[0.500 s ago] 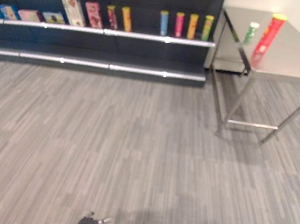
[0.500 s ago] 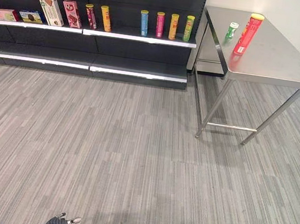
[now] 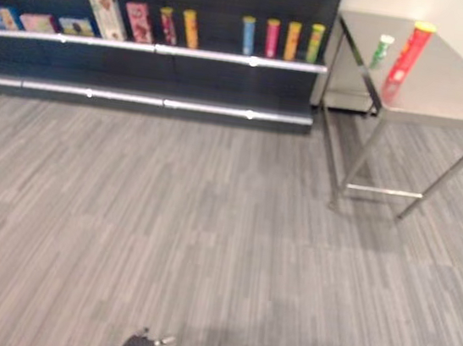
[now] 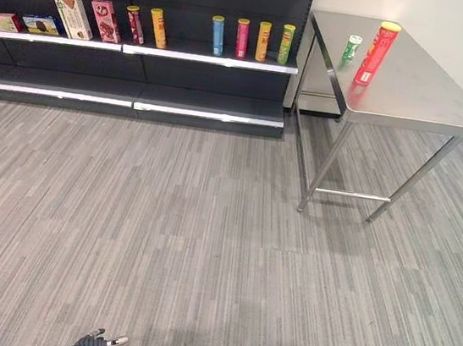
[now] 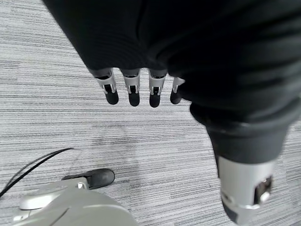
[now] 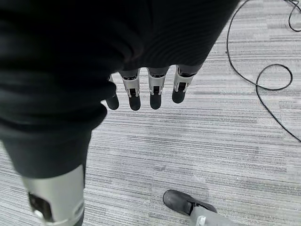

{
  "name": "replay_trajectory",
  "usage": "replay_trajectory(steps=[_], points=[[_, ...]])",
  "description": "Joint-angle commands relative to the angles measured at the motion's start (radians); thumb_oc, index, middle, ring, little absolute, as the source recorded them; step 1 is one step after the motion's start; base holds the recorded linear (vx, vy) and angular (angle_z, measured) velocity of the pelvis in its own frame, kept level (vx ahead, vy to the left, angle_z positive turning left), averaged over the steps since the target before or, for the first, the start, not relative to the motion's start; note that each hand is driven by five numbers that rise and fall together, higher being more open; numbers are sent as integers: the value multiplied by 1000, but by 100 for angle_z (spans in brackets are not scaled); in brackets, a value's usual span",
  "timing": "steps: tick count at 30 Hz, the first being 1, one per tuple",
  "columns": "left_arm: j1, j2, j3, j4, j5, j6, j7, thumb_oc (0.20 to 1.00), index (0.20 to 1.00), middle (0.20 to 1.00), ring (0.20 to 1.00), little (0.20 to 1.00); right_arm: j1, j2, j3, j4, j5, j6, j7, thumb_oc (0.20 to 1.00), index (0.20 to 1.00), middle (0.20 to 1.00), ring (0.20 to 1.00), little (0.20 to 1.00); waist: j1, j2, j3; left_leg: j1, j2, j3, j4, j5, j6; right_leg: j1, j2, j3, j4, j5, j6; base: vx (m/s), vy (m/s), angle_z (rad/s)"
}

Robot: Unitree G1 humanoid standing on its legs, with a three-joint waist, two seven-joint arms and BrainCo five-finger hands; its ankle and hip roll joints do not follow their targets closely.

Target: Put the goods on the table back onto the shelves and tidy them up.

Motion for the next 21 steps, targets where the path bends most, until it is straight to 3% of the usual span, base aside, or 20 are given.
replay_trajectory(steps=[1, 21], points=[[-70, -6, -21, 65, 25, -14, 32, 1000, 1000, 1000, 1000, 1000, -30, -7, 6, 45, 55, -20, -25, 1000, 1000, 1000, 1000, 1000, -1, -16, -19, -6, 41, -10, 0, -39, -80, 27, -80, -14, 7, -31, 121, 0, 0, 0], [-53, 3, -18, 73, 10, -14, -23, 1000, 1000, 1000, 1000, 1000, -32, -19, 23, 18, 38, -21, 5, 1000, 1000, 1000, 1000, 1000, -2, -18, -11, -25, 34, -5, 0, -37, -73, 3, -88, -3, 14, -20, 126, -4, 3, 0]])
